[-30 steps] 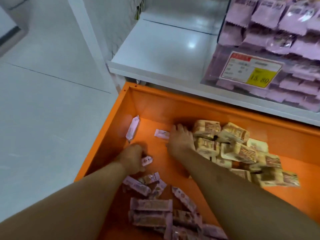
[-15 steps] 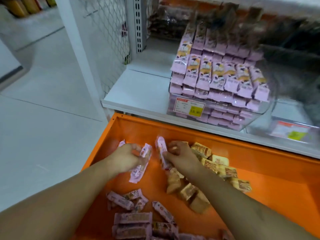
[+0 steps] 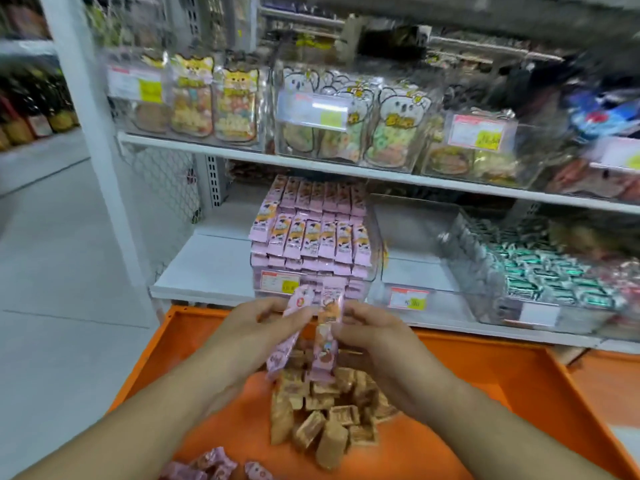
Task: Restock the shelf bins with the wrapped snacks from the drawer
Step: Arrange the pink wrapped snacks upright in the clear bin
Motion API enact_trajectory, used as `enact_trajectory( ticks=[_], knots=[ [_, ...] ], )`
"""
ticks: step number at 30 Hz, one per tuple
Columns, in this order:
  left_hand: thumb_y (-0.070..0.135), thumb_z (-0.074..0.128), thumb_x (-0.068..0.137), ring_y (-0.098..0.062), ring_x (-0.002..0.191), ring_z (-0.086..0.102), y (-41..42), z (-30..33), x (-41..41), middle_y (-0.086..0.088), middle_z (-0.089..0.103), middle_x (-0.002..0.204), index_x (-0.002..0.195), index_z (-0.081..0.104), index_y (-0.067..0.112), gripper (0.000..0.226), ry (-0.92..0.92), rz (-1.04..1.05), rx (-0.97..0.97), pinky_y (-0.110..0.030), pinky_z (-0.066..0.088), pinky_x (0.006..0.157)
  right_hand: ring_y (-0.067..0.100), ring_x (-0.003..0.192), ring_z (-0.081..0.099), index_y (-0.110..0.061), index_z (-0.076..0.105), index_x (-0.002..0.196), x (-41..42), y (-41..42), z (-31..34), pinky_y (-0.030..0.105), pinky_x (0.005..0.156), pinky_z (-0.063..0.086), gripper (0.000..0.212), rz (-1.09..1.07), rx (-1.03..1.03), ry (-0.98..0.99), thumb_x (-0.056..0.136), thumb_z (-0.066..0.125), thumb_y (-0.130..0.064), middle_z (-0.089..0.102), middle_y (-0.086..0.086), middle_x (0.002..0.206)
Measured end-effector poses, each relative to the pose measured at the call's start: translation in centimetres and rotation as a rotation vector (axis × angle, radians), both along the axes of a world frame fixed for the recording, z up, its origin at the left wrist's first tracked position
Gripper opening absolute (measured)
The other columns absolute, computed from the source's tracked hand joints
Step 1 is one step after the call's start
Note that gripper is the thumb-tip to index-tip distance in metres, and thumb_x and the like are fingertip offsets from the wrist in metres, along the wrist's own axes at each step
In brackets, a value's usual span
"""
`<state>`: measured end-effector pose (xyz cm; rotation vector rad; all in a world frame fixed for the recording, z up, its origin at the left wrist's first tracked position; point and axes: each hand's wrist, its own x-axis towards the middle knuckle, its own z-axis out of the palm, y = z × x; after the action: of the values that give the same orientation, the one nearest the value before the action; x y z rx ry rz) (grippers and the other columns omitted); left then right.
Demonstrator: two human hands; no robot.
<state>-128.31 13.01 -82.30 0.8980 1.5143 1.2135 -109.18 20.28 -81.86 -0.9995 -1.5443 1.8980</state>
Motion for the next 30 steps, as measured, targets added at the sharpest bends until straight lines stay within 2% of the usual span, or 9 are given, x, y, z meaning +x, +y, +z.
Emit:
enact_trajectory(
  ticks=[3,6,9,14,17,20,24,27,30],
  knots=[
    [0.059,0.086,0.076,-0.033,0.089,0.075,0.3,0.6,0.5,-0.013,0.075,0.093,0.109,0.074,0.033,0.043,0.043,-0.026,0.007,-0.049,0.062,0.086,0.028,0.077,0.068,-0.013,0.072,0.123,1.4,0.2,0.8,0.046,0.076,0.057,0.025,-0.086,-0.026,0.024,0.101,0.06,-0.008,0.075,0.016,0.096],
    [0.042,0.079,0.088,-0.022,0.066,0.067,1.3,0.7,0.4,0.0,0.067,0.067,0.113,0.068,0.03,0.03,0.105,-0.02,0.006,-0.033,0.053,0.06,0.029,0.069,0.064,-0.012,0.065,0.125,1.6,1.1,1.2,0.049,0.072,0.058,0.024,-0.133,-0.033,0.037,0.103,0.056,-0.008,0.069,0.013,0.083],
    [0.026,0.077,0.093,-0.011,0.061,0.062,2.3,1.0,0.0,0.001,0.075,0.093,0.119,0.062,0.037,0.032,0.146,-0.02,0.011,-0.021,0.048,0.054,0.029,0.067,0.064,-0.02,0.064,0.125,1.3,2.3,1.3,0.043,0.063,0.056,0.024,-0.145,-0.023,0.024,0.105,0.053,-0.011,0.067,0.014,0.078],
    [0.025,0.066,0.07,-0.013,0.074,0.063,3.7,0.5,-1.6,0.012,0.075,0.107,0.129,0.056,0.053,0.066,0.215,-0.032,0.023,-0.035,0.048,0.07,0.029,0.059,0.054,-0.024,0.069,0.128,1.9,4.7,0.5,0.039,0.059,0.044,0.037,-0.195,-0.052,-0.005,0.095,0.061,-0.01,0.067,0.02,0.081],
    [0.01,0.071,0.085,-0.004,0.091,0.068,4.1,0.3,-2.1,0.022,0.07,0.121,0.136,0.05,0.057,0.072,0.319,-0.032,0.089,-0.038,0.054,0.085,0.037,0.071,0.055,-0.026,0.069,0.129,2.5,5.6,1.0,0.041,0.058,0.044,0.062,-0.127,0.034,-0.073,0.069,0.071,-0.01,0.059,0.023,0.097],
    [0.007,0.078,0.09,-0.007,0.111,0.068,4.1,0.8,-2.4,0.015,0.068,0.127,0.138,0.049,0.058,0.075,0.389,-0.027,0.162,-0.039,0.054,0.099,0.026,0.073,0.061,-0.035,0.074,0.119,2.9,5.5,2.0,0.034,0.061,0.05,0.049,-0.007,0.212,-0.218,0.082,0.078,-0.003,0.063,0.008,0.109],
    [0.011,0.085,0.084,-0.008,0.107,0.07,3.6,1.8,-2.1,0.014,0.072,0.119,0.13,0.061,0.052,0.066,0.349,-0.017,0.209,-0.037,0.057,0.096,0.01,0.065,0.061,-0.038,0.076,0.107,3.4,5.5,2.3,0.03,0.064,0.051,0.032,0.031,0.342,-0.338,0.086,0.087,-0.017,0.068,-0.005,0.1],
    [0.01,0.085,0.083,-0.005,0.109,0.07,2.8,2.4,-1.0,0.018,0.072,0.121,0.13,0.064,0.049,0.064,0.324,-0.131,0.181,-0.036,0.059,0.093,0.025,0.071,0.057,-0.026,0.075,0.103,3.5,5.4,2.5,0.04,0.065,0.046,0.029,0.016,0.261,-0.21,0.081,0.089,-0.015,0.068,0.015,0.087],
    [0.005,0.082,0.084,-0.006,0.107,0.072,2.3,2.6,0.4,0.019,0.074,0.116,0.128,0.068,0.042,0.058,0.234,-0.188,0.151,-0.028,0.061,0.088,0.032,0.08,0.059,-0.01,0.072,0.108,3.6,5.4,2.5,0.045,0.071,0.045,0.036,0.002,0.084,0.01,0.072,0.077,-0.003,0.069,0.029,0.105]
  ],
)
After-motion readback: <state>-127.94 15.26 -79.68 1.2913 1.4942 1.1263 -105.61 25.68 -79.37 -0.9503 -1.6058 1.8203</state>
